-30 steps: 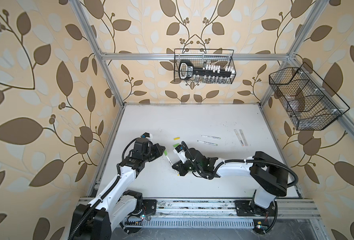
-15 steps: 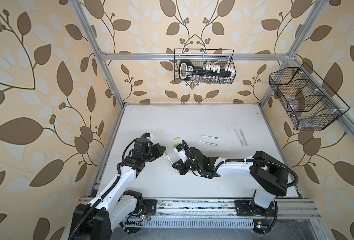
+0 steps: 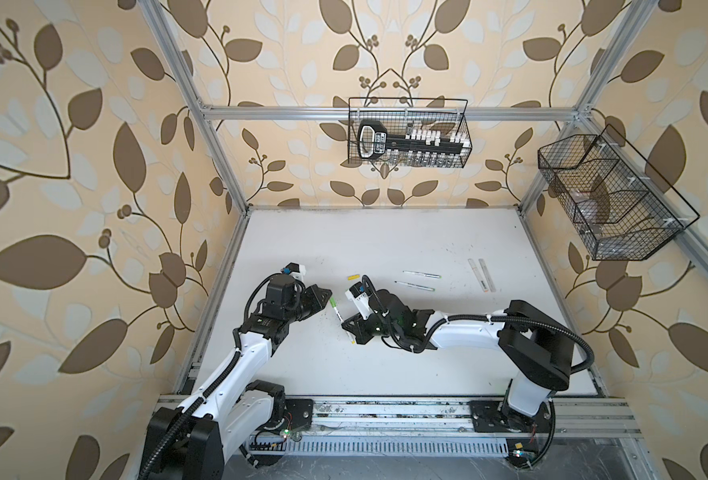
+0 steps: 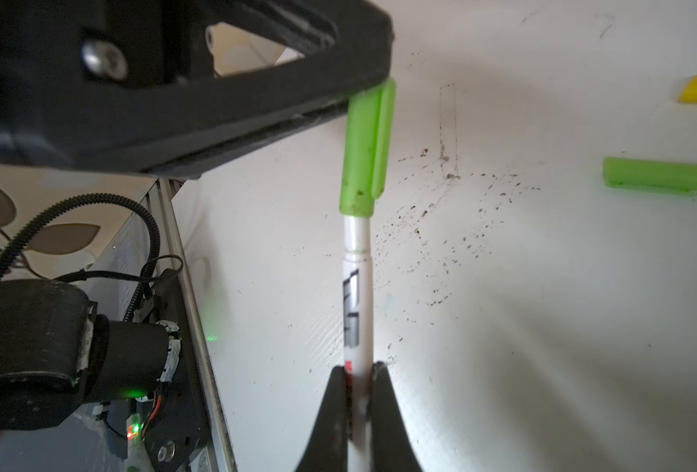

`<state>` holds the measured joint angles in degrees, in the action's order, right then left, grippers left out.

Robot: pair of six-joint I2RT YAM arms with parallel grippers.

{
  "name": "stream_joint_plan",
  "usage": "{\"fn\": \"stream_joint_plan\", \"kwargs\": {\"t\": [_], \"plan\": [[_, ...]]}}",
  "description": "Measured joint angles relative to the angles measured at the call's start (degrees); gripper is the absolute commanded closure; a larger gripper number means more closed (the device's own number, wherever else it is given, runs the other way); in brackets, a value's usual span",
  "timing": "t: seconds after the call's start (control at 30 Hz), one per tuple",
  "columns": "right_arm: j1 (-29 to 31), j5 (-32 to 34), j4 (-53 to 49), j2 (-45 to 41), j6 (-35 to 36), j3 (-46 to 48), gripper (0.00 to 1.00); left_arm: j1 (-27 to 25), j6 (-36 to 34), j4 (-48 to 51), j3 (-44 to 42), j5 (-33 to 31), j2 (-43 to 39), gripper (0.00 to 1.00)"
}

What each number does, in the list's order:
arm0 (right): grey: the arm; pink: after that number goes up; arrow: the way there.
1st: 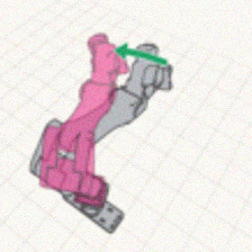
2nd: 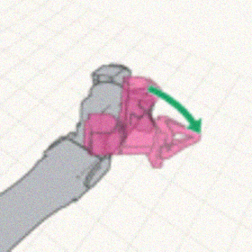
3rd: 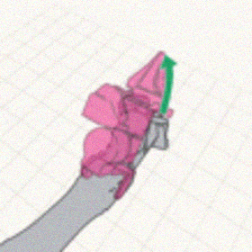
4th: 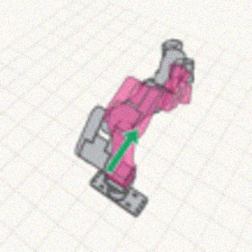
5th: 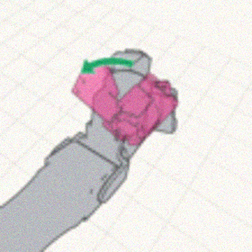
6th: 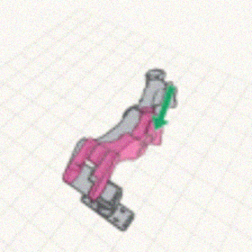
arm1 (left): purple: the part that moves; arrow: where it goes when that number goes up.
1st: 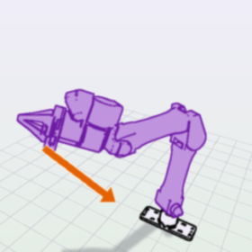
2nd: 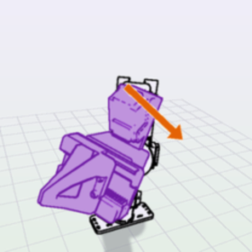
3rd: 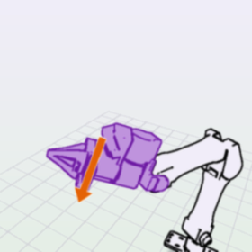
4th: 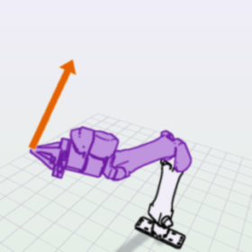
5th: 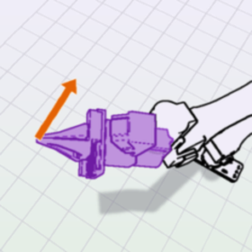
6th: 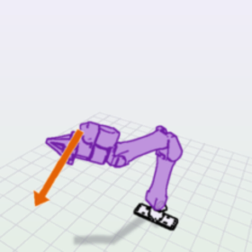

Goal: Insert the pens into the pen caps
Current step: 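Press the green cap down onto the white pen with the left gripper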

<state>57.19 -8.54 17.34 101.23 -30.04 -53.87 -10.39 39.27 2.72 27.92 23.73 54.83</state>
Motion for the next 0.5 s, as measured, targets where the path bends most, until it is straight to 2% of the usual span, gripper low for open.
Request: {"fn": "stream_joint_plan", "kwargs": {"t": [0.37,0.43,0.5], "plan": [[-0.87,0.11,-2.19,0.07,1.11,-2.25,0.96,-0.31,-0.31,-1.73,0.35,-0.11,0.66,0.88],[-1.29,0.13,-3.17,0.07,1.9,-2.51,0.96,-0.9,-0.59,-1.81,1.09,-0.13,1.88,0.92],[-1.73,0.15,-3.65,0.07,2.8,-2.51,0.96,-1.27,-1.07,-1.6,2.03,0.02,3.23,1.0]]}}
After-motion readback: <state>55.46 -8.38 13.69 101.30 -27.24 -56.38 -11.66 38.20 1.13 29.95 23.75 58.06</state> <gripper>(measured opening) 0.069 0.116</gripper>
